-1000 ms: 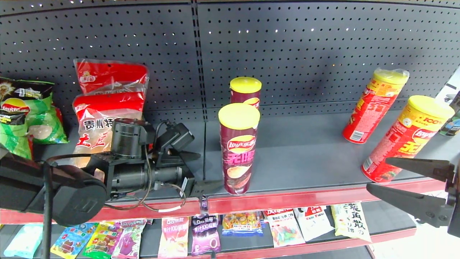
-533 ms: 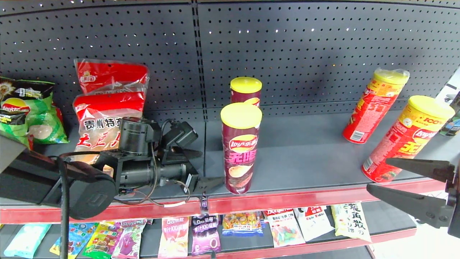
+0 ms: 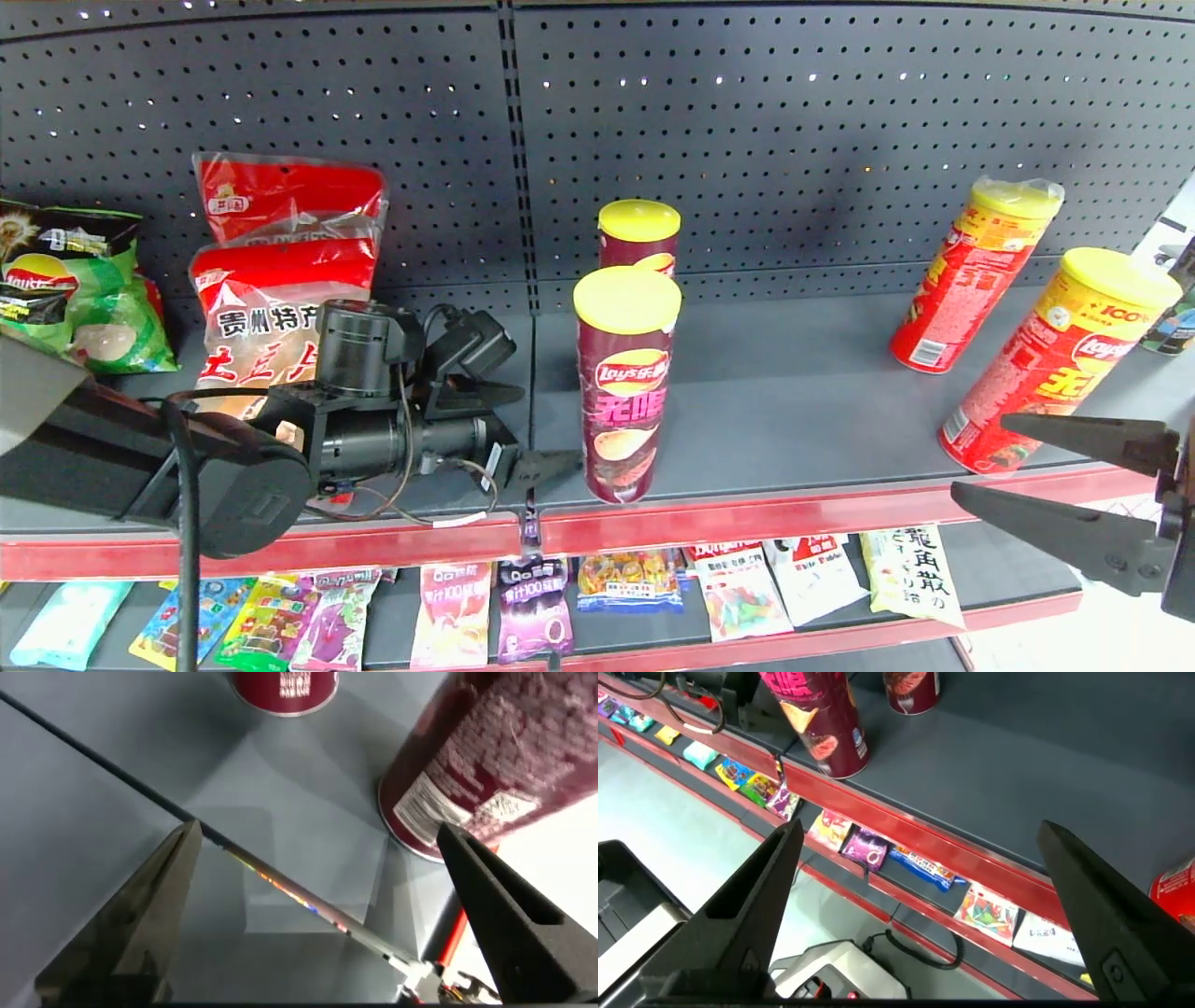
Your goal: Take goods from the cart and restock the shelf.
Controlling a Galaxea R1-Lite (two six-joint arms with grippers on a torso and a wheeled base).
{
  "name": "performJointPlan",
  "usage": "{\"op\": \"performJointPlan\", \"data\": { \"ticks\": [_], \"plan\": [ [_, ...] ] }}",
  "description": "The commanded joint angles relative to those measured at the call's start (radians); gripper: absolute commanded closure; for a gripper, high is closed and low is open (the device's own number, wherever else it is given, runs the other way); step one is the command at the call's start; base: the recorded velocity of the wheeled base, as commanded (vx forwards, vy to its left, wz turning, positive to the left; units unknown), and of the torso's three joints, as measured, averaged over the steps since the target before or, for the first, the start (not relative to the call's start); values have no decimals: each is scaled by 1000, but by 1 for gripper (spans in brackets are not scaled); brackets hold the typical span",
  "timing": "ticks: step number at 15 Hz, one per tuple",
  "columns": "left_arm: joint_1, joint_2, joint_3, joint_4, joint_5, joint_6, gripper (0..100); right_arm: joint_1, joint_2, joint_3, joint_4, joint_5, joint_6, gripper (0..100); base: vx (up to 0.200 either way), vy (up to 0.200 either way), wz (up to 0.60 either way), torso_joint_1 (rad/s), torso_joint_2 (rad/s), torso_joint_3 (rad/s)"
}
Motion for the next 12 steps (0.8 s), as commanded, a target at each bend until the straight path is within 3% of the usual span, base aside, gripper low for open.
{"op": "performJointPlan", "data": {
  "ticks": [1, 12],
  "plan": [
    [0, 12, -11, 0, 3, -1, 0, 0, 3, 1, 0, 1, 0, 0, 0, 0, 0, 0, 0, 0],
    [-6, 30, -33, -2, 5, -1, 0, 0, 3, 1, 1, 1, 0, 0, 0, 0, 0, 0, 0, 0]
  ]
}}
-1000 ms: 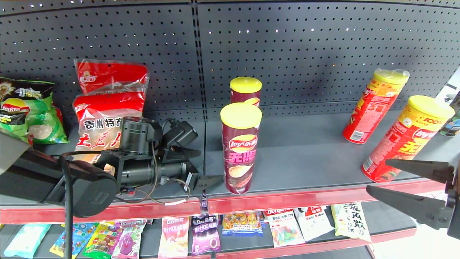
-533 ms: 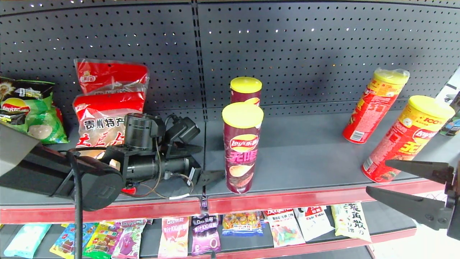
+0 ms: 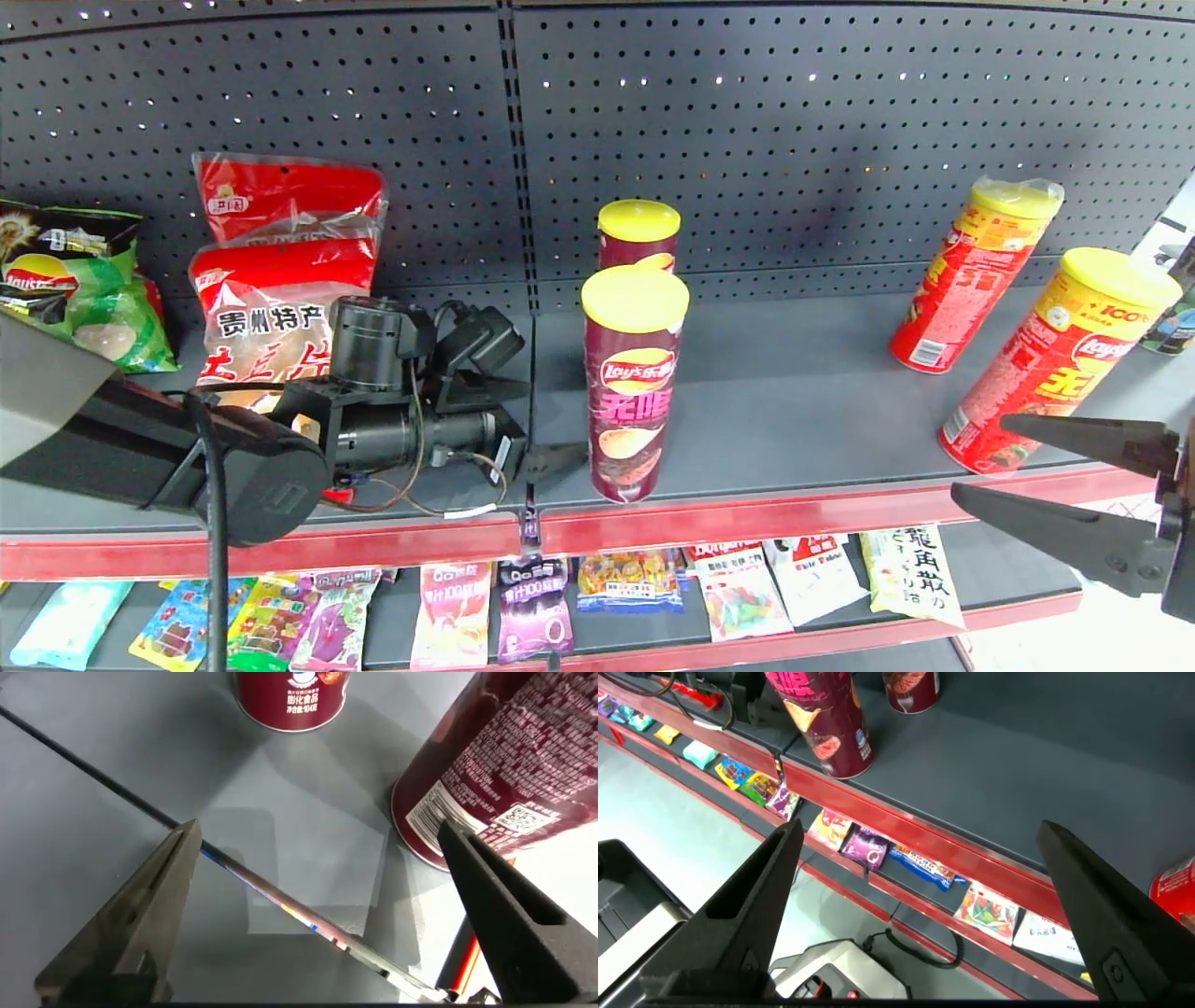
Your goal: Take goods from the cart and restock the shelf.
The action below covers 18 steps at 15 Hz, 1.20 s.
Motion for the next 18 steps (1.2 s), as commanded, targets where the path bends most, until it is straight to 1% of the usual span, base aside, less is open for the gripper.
{"op": "performJointPlan", "data": {
  "ticks": [1, 5, 14, 15, 17, 18],
  "plan": [
    [0, 2, 0, -1, 0, 0, 0, 0, 3, 1, 0, 1, 0, 0, 0, 0, 0, 0, 0, 0],
    [-11, 13, -3, -1, 0, 0, 0, 0, 3, 13, -2, 1, 0, 0, 0, 0, 0, 0, 0, 0],
    [-12, 21, -14, -1, 2, -2, 0, 0, -12, 18, 0, 1, 0, 0, 0, 0, 0, 0, 0, 0],
    [-11, 16, -6, -1, 3, -2, 0, 0, -17, 28, 0, 1, -2, 0, 0, 0, 0, 0, 0, 0],
    [-9, -39, 41, -1, 23, -8, 0, 6, -40, 70, -3, 2, -16, 0, 0, 0, 0, 0, 0, 0],
    [3, -103, 103, -2, 26, -11, 0, 8, -72, 100, -3, 2, -30, 0, 0, 0, 0, 0, 0, 0]
  ]
}}
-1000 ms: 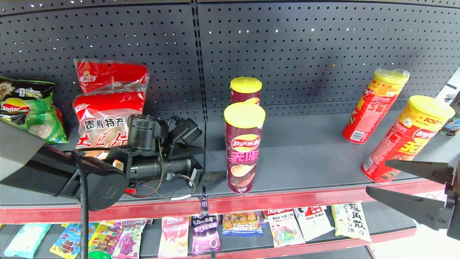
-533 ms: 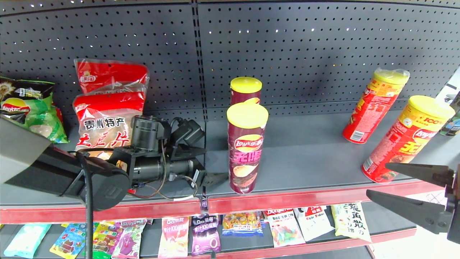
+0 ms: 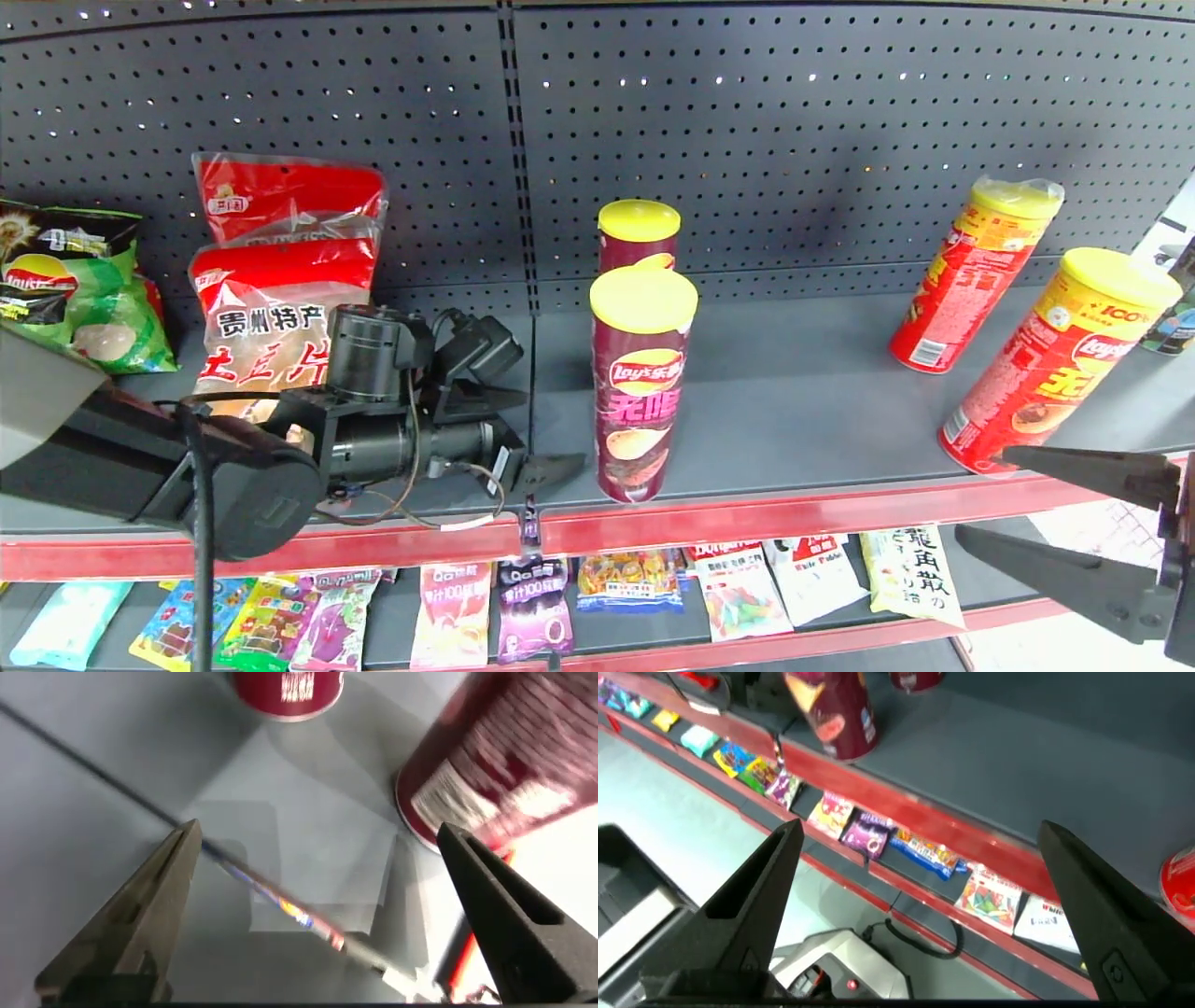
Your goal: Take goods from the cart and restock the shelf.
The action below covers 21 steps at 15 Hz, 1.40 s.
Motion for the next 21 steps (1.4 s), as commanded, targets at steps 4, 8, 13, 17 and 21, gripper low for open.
{"op": "performJointPlan", "data": {
  "ticks": [4, 8, 13, 17, 21],
  "plan": [
    [62, -432, 333, 1, 59, -86, 0, -11, -210, 153, 12, -2, -13, 0, 0, 0, 0, 0, 0, 0],
    [96, -841, 540, 120, 206, -190, 0, -140, -520, 199, 272, -2, -18, 0, 0, 0, 0, 0, 0, 0],
    [97, -1283, 527, 638, 494, -313, 0, -436, -672, 225, 401, -76, -24, 0, 0, 0, 0, 0, 0, 0],
    [301, -1510, 501, 931, 588, -367, 0, -525, -702, 266, 390, -111, -117, 0, 0, 0, 0, 0, 0, 0],
    [396, -1734, 590, 977, 575, -367, 0, -525, -879, 372, 378, -228, -143, 0, 0, 0, 0, 0, 0, 0]
  ]
}}
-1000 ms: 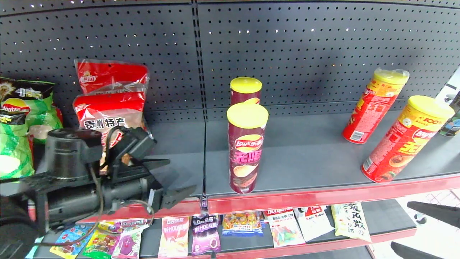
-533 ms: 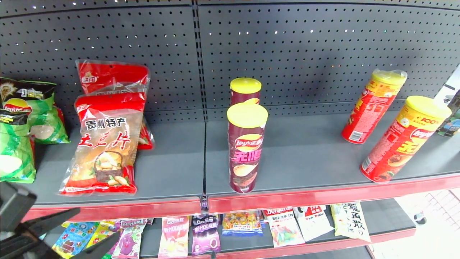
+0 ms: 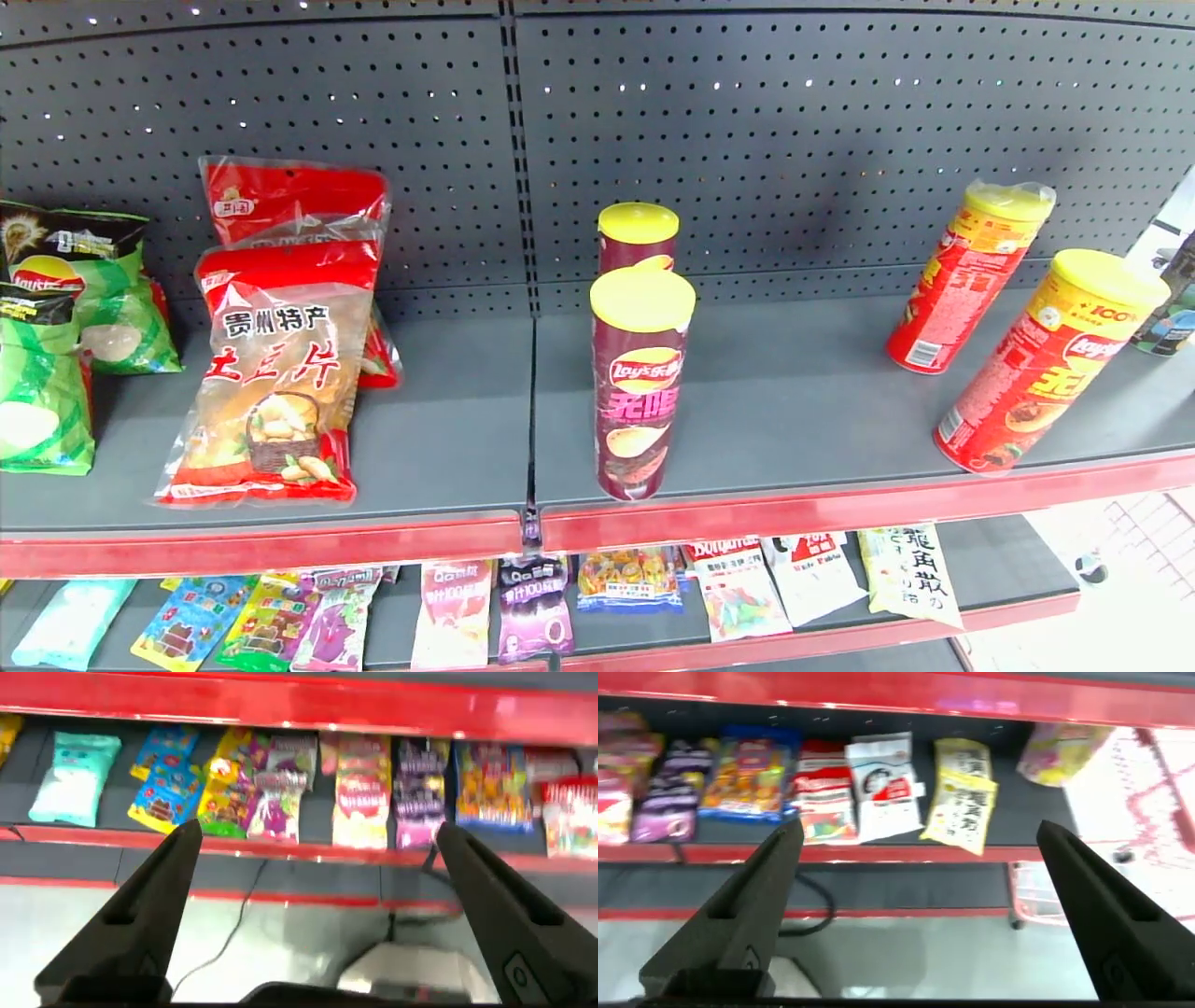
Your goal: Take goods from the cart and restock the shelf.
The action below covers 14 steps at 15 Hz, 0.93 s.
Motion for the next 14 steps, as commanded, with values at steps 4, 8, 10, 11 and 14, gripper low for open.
{"op": "performJointPlan", "data": {
  "ticks": [4, 8, 10, 11, 14],
  "plan": [
    [20, -222, 199, -286, -68, 24, 0, -1, -90, 117, -162, -130, 67, 0, 0, 0, 0, 0, 0, 0],
    [20, -222, 254, -389, -102, 53, 0, 68, -54, 172, -294, 22, 121, 0, 0, 0, 0, 0, 0, 0],
    [89, -247, 252, -381, -71, 53, 0, 164, -110, 175, -286, 21, 120, 0, 0, 0, 0, 0, 0, 0],
    [129, -254, 252, -379, -70, 47, 0, 163, -160, 192, -285, -10, 124, 0, 0, 0, 0, 0, 0, 0],
    [91, -311, 252, -358, -198, 104, 0, 148, -186, 200, -286, -111, 173, 0, 0, 0, 0, 0, 0, 0]
  ]
}}
